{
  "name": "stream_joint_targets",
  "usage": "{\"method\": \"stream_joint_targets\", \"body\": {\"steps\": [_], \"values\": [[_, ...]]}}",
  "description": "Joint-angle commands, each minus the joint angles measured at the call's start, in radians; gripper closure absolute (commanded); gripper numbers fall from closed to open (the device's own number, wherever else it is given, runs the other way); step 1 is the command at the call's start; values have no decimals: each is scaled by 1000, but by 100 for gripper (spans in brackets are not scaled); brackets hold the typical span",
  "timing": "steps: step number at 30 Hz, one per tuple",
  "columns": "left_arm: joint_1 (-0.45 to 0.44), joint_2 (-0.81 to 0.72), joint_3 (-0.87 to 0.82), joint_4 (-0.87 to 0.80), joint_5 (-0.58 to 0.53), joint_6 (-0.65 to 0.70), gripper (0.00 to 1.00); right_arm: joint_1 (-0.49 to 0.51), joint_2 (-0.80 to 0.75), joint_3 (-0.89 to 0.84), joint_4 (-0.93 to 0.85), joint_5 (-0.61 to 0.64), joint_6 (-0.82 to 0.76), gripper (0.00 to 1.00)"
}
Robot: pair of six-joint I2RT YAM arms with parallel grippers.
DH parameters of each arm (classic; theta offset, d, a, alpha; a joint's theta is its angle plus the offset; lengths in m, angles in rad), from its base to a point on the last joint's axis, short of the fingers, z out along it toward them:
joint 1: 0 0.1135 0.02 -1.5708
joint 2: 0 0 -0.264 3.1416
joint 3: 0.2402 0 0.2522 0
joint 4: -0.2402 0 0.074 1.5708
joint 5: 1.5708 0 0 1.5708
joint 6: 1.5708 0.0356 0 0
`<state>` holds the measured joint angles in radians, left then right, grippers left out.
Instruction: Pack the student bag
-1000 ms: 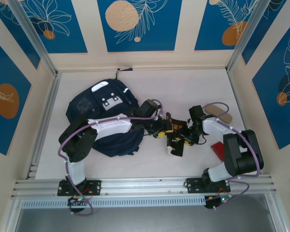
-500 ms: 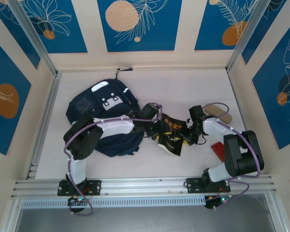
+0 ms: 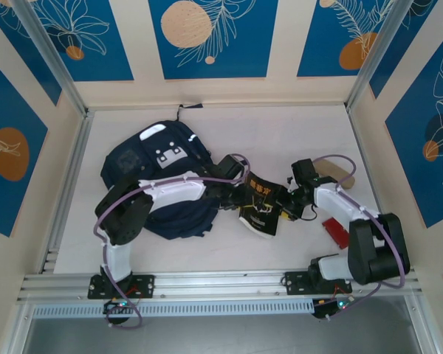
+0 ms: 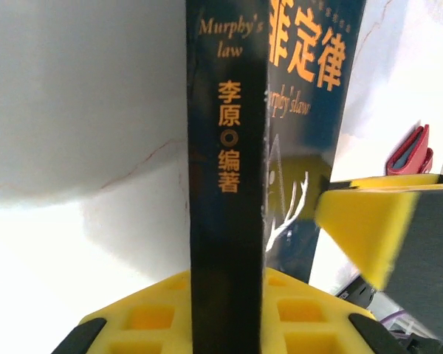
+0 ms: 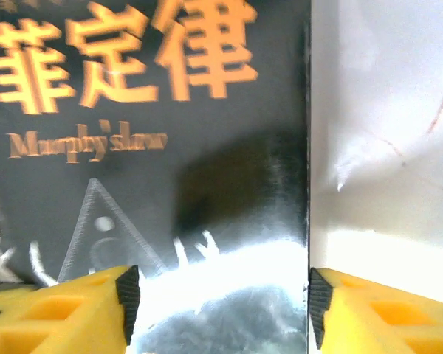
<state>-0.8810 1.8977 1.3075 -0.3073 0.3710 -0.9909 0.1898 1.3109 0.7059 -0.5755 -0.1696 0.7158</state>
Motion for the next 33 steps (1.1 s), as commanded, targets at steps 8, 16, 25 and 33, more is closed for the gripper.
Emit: {"method": "stream_joint_targets", "body": {"steps": [8,16,25,33], "values": [[96,-251,78,-78,-55,59,97,-18,-287,-38,255,-290,316,9],[189,-378,22,128,-149,-193,97,92,-374,-151,687,-301,795,3],[206,-430,-35,312,-245,-424,97,234,-265,-134,1004,-194,1107,2],[204,-435,-20,306,-270,-514,97,263,-163,-84,1132,-63,1187,5]]}}
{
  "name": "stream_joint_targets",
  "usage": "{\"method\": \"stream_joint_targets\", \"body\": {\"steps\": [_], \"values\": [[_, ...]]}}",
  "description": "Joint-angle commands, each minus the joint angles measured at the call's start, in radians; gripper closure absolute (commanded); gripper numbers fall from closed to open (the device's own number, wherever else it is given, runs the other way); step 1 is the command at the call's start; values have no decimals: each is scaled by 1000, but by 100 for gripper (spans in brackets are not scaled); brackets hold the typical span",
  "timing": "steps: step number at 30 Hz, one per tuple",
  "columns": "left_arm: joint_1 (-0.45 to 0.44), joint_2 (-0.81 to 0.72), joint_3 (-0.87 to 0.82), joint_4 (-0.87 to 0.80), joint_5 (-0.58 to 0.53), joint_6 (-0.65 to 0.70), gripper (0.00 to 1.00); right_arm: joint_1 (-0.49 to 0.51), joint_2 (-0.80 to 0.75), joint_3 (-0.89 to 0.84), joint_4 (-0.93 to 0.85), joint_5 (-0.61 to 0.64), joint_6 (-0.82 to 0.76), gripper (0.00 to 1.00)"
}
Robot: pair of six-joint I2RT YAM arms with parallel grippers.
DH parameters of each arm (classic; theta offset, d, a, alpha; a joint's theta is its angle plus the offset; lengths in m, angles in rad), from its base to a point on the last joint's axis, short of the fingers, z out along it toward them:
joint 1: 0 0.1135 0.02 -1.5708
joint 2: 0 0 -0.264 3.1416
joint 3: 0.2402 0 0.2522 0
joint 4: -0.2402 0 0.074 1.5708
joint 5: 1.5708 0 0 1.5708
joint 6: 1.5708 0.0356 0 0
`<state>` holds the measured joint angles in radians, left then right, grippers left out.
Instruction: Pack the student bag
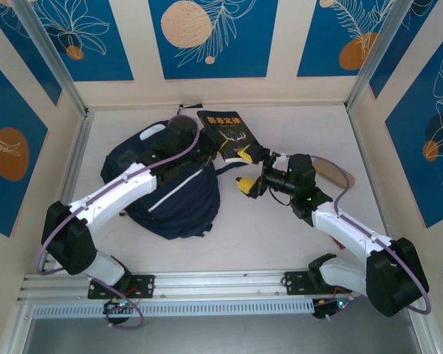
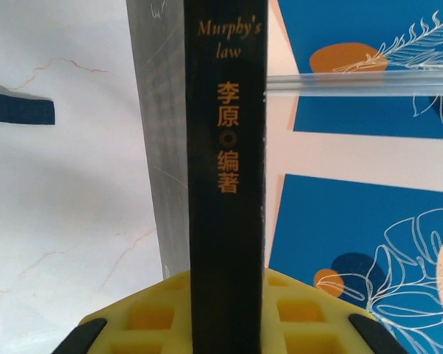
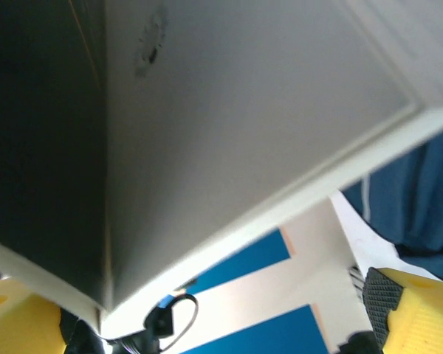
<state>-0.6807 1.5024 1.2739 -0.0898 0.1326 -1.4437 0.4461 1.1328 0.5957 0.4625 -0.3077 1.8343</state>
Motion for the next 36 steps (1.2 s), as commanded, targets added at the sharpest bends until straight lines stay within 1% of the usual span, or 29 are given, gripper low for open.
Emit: {"method": "stream_joint_targets", "body": {"steps": [1,2,6,12,14,16,22,24,26,27,28,30,32,33,36], "values": [[3,-42,11,91,-34,-67,97,4,21,30,101,80,75,6],[3,-46,8,92,-34,-73,97,1,27,34,103,83,81,8],[-2,-70,-6,76,-55,-91,97,2,44,55,97,87,85,23],[-6,-110,-48,70,-55,-116,97,9,72,75,114,94,102,43],[-6,-118,-64,73,-48,-123,97,4,85,78,148,81,105,46],[-8,-122,-78,79,-41,-131,96,3,98,81,183,66,114,48],[-12,-126,-107,112,-19,-136,96,2,101,89,190,47,113,58],[-20,-132,-126,127,-27,-142,96,0,98,86,194,44,111,66],[-23,-143,-137,127,-35,-139,94,-6,89,81,185,35,105,77],[-23,-151,-144,120,-41,-131,89,-11,82,78,168,26,94,82],[-24,-157,-147,106,-45,-122,83,-20,74,79,147,16,82,86],[-23,-178,-149,37,-61,-83,62,-36,45,81,77,-11,26,92],[-23,-199,-150,-48,-83,-29,45,-51,3,88,-20,-28,-58,95],[-22,-209,-152,-102,-100,-1,40,-59,-26,98,-100,-34,-114,96],[-23,-237,-167,-180,-138,102,28,-89,-111,132,-333,-35,-320,96]]}}
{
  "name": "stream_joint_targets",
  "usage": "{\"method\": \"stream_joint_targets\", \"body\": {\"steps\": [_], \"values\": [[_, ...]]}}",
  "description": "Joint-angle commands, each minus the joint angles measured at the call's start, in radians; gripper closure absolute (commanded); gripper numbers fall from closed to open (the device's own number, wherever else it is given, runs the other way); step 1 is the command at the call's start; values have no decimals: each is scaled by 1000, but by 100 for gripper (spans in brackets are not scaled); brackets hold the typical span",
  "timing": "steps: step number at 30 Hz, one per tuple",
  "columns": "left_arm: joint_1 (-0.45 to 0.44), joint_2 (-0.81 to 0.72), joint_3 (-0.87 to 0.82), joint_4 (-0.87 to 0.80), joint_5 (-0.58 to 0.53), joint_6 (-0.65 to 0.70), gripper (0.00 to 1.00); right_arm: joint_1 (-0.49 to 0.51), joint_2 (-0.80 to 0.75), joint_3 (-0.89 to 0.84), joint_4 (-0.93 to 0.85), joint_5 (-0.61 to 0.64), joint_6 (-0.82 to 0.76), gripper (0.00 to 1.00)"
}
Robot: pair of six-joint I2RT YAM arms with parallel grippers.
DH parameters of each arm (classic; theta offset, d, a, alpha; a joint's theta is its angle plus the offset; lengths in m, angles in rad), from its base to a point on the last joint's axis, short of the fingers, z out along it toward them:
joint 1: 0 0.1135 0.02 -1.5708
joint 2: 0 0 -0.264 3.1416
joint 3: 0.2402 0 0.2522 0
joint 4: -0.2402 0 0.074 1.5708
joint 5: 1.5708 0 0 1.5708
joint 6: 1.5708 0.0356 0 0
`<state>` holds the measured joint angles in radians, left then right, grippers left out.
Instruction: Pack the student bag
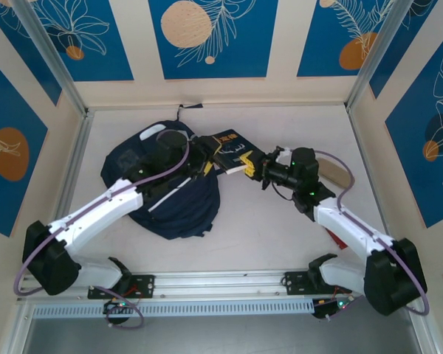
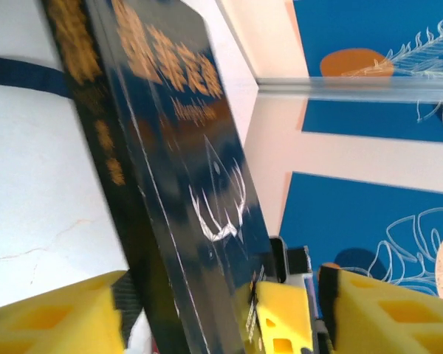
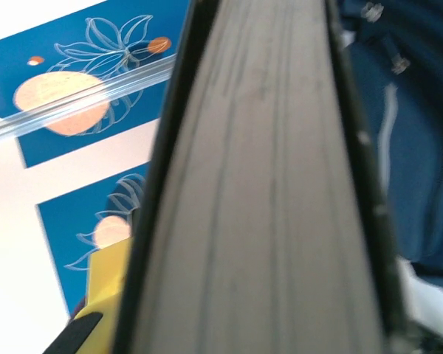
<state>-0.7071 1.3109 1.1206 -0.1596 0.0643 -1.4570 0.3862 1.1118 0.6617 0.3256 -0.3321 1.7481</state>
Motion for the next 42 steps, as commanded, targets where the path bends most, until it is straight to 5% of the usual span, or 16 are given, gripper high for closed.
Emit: {"method": "stream_joint_targets", "body": {"steps": [1,9,21,30,42], "values": [[3,-51,-15,-128,-75,148,25,-43,-114,72,-262,-8,-285,96],[3,-55,31,-468,-177,555,10,-136,-233,190,-727,-6,-668,96],[5,82,122,-727,-314,1094,7,-136,-277,245,-935,13,-827,96],[10,232,157,-747,-302,1378,31,-138,-283,228,-997,64,-786,96],[11,405,210,-802,-309,1439,49,-142,-237,246,-985,35,-786,95]]}}
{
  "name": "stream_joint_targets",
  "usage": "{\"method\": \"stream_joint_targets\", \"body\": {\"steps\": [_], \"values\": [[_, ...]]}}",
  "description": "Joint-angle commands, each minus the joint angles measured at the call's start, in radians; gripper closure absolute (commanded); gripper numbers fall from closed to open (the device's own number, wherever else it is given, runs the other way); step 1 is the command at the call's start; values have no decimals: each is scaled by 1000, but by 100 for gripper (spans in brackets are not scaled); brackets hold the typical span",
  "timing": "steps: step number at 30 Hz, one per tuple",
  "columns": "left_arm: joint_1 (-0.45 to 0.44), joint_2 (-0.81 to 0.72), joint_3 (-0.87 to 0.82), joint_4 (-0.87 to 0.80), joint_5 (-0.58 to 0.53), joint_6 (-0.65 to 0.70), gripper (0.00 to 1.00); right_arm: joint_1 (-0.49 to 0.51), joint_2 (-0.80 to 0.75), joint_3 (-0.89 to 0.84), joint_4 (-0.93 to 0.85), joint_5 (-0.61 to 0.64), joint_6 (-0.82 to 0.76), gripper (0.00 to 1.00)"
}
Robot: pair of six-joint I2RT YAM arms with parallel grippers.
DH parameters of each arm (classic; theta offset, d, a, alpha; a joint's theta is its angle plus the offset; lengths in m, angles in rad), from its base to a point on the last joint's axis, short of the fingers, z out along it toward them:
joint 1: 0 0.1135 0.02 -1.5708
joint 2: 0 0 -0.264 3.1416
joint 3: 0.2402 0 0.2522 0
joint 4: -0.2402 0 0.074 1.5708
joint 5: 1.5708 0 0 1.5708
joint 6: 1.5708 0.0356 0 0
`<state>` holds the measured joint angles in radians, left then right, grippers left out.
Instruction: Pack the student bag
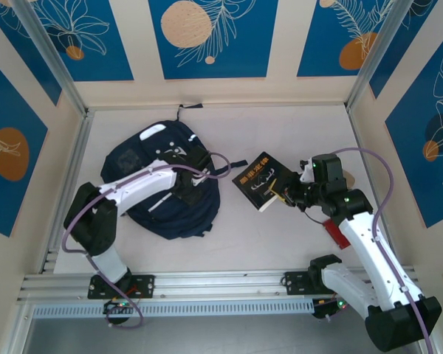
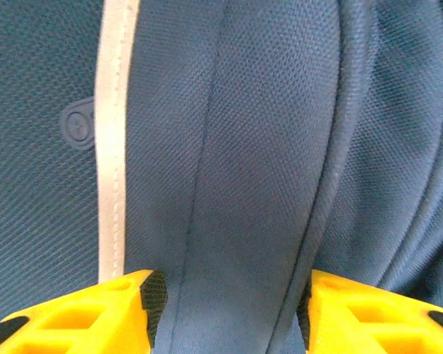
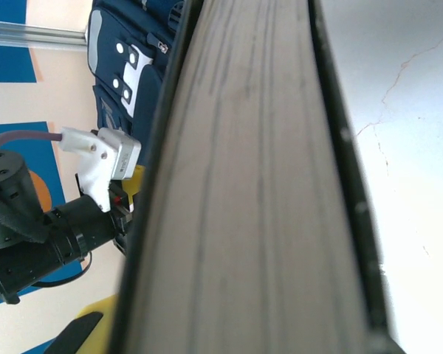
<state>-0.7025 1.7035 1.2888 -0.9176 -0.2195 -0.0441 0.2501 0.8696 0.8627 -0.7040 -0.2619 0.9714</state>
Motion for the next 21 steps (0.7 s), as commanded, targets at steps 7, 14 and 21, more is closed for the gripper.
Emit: {"method": "stream_joint_targets", "body": {"steps": [7,14,21], "values": [[6,62,68,-73,-80,23,54,-36,39,70,43,-43,-41,95],[6,81,147,-111,-122,7,86,-86,39,62,78,-26,-48,95],[7,-21,226,-136,-121,-31,100,-98,43,74,96,-10,-87,95]]}}
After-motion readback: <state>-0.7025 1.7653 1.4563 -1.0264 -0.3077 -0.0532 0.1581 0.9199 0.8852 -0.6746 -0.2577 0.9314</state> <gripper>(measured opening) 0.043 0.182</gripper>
